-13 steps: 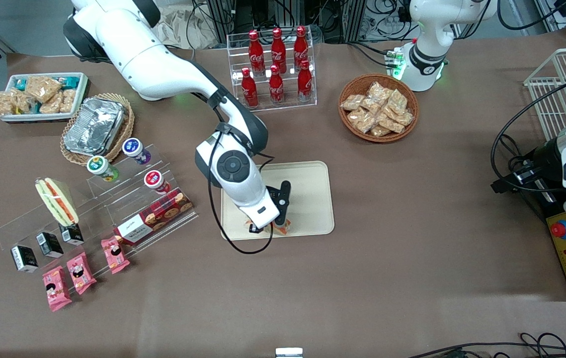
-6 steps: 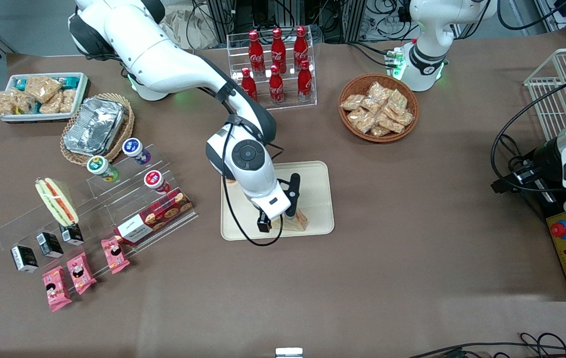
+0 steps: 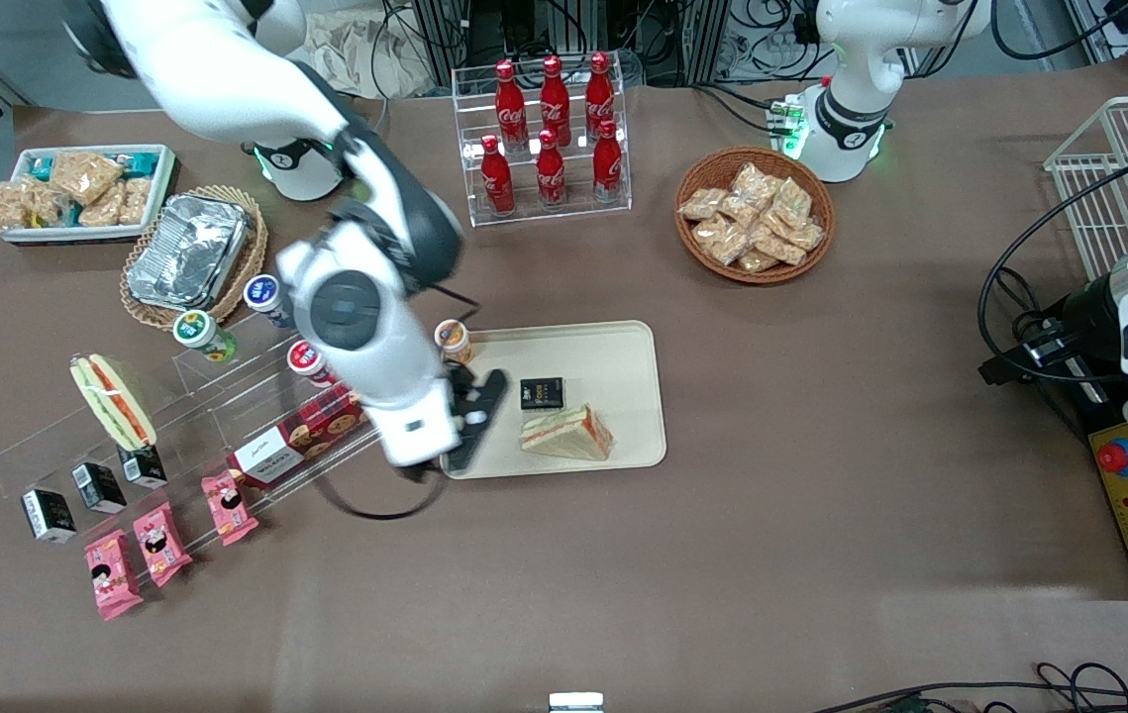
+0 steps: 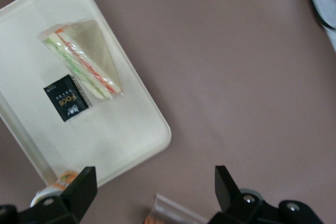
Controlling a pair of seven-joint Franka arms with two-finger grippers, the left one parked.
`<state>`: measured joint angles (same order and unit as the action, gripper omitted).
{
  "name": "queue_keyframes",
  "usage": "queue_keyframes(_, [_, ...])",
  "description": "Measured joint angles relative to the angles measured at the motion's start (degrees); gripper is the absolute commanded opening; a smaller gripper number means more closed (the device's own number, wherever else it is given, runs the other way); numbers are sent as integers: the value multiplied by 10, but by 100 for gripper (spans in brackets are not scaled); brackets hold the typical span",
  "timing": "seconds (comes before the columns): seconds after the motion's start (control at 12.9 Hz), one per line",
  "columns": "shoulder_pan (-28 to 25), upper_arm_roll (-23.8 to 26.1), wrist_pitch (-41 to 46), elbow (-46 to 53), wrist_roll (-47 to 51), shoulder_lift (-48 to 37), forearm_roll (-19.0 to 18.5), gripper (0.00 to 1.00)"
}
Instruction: Place sandwich on tray
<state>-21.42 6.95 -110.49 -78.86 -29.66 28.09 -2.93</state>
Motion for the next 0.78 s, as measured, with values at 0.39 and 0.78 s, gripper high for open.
queue_keyframes(0.39, [67,-20,79,-1,90,-74,8,100])
queue_keyframes(0.78, [161,-25,155,-1,147,-113,20,100])
